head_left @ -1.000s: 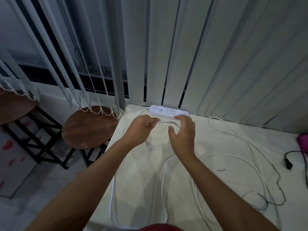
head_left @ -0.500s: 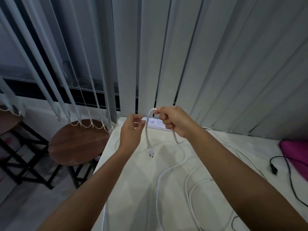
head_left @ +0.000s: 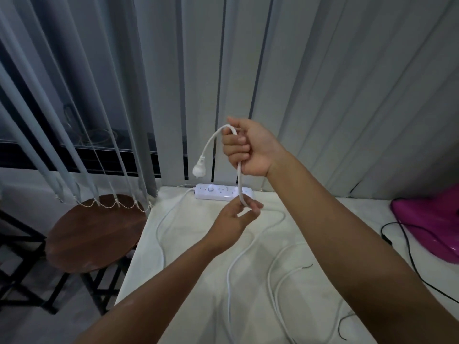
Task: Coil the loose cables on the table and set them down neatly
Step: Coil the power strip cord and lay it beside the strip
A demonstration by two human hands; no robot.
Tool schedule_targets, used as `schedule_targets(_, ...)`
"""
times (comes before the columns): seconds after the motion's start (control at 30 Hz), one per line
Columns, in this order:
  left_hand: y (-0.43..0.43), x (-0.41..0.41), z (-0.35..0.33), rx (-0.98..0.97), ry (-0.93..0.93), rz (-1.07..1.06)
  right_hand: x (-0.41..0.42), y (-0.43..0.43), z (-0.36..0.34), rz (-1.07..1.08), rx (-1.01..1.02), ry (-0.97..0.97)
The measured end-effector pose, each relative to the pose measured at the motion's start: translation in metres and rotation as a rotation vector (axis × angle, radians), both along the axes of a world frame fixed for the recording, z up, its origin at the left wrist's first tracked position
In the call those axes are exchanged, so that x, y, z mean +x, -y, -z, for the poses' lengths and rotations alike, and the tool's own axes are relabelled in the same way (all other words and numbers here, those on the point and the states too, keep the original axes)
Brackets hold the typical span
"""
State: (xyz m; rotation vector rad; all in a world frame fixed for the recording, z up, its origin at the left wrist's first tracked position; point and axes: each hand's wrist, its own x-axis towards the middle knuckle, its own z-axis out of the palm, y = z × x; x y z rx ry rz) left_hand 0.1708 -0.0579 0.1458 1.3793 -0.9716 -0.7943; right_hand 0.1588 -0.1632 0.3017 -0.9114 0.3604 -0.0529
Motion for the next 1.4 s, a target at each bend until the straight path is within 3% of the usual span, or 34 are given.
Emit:
schedule_targets(0.23, 0.022, 0.012, 0.018, 0.211, 0.052, 0.145, -0.026, 0.02, -0.033, 0.049, -0.057, 0.037)
schedule_targets(0.43, 0.04, -0.02, 0.05, 0.418, 0.195, 0.388, -0.074, 0.04, -0.066, 0.015, -0.001, 0.233)
schedule_targets(0.57, 0.051, -0.023, 0.065, 0.459, 0.56, 0.382, -0.109, 0.051, -0.069, -0.004, -0.112, 0.191)
schedule_targets(0.77, 0.087, 0.017, 0.026, 0.642, 0.927, 0.177, -0.165, 0.071, -0.063, -0.009, -0.279, 0.163)
schedule_targets(0.83, 0.091, 0.032, 0.008, 0.64, 0.966, 0.084, -0.18, 0.075, -0.059, -0.011, -0.315, 0.172)
schedule_targets(0.97, 0.095, 0.044, -0.035, 0.634, 0.777, 0.035, -0.191, 0.072, -0.035, -0.017, -0.461, 0.053)
schedule_targets(1.1, 0.096, 0.029, -0.07, 0.516, 0.191, -0.098, -0.18, 0.058, 0.012, -0.009, -0.448, -0.115)
schedule_targets(1.17, 0.092, 0.018, -0.086, 0.483, 0.039, -0.105, -0.173, 0.053, 0.039, 0.043, -0.439, -0.185)
schedule_targets(1.27, 0.082, 0.001, -0.103, 0.486, 0.01, -0.129, -0.16, 0.05, 0.078, 0.123, -0.397, -0.258)
schedule_targets(1.4, 0.071, -0.02, -0.101, 0.398, 0.108, -0.217, -0.149, 0.051, 0.109, 0.203, -0.238, -0.262)
